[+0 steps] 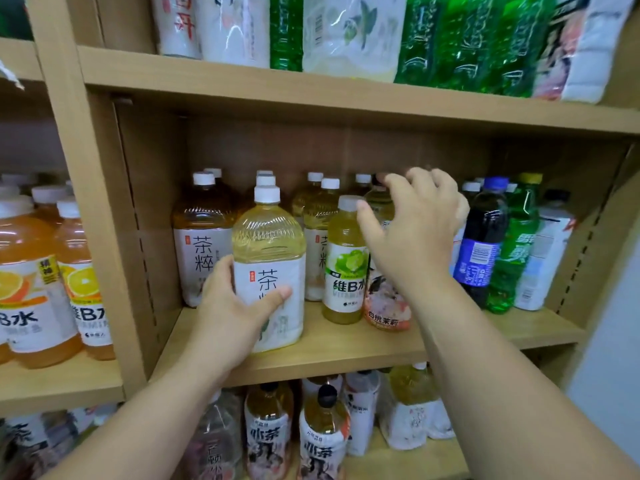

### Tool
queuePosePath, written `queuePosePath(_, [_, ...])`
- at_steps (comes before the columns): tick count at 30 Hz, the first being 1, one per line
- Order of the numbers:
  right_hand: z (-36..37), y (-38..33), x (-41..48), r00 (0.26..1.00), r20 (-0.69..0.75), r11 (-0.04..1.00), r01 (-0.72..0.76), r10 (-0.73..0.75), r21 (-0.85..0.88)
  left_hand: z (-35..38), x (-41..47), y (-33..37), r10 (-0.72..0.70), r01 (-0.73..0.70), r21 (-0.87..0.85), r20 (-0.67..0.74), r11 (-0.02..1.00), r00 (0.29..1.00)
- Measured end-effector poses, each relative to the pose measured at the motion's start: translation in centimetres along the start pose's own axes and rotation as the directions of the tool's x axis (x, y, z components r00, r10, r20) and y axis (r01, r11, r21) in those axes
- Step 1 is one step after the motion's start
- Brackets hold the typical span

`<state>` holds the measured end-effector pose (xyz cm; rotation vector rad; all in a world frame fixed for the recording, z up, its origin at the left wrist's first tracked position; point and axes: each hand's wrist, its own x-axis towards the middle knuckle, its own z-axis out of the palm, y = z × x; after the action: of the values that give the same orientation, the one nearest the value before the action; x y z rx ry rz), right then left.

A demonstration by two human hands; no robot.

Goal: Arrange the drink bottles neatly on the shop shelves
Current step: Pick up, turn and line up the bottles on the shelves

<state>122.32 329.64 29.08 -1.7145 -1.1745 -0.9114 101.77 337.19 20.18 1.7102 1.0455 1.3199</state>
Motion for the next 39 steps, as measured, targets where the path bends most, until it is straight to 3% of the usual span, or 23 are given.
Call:
queuePosePath(4, [0.2, -0.8, 2.2, 0.96, 0.276, 0.979, 0.107, -0.056, -0.176, -0.5, 0.0, 0.2, -0.019, 0.019, 0.002, 0.05, 1.0, 0.999])
queuePosePath(9, [0.6, -1.4, 2.8, 0.923, 0.378, 0.954, 0.17, -0.068, -0.245, -1.0, -0.5, 0.4, 0.01, -0.01, -0.002, 0.082, 1.0, 0.997])
queuePosePath(14, [0.3, -1.6, 1.9, 0.927, 0.334, 0.968, 0.22, -0.17, -0.118, -1.2, -0.6, 0.3, 0.032, -0.035, 0.038, 0.093, 0.999, 0.995])
queuePosePath(17, [-0.1, -1.8, 0.7, 0.944, 0.262, 0.98, 0.196, -0.201, 0.044, -0.9, -0.5, 0.2, 0.051, -0.056, 0.059, 0.084, 0.997, 0.995])
queuePosePath(24, [-2.9, 0.3, -3.3, 0.993, 0.12, 0.939, -0.058, 0.018, 0.34, 1.3, -0.1, 0.3, 0.078, -0.089, 0.092, 0.117, 0.992, 0.99])
queuePosePath(29, [-5.6, 1.3, -4.4, 0.996, 0.075, 0.915, -0.076, 0.05, 0.397, 4.6, 0.7, 1.2, 0.071, -0.087, 0.111, 0.138, 0.99, 0.988])
queuePosePath(39, [-7.4, 3.3, -6.5, 0.983, 0.148, 0.911, -0.161, 0.112, 0.379, 8.0, 2.0, 2.1, 0.022, -0.053, 0.301, 0.105, 0.952, 0.994])
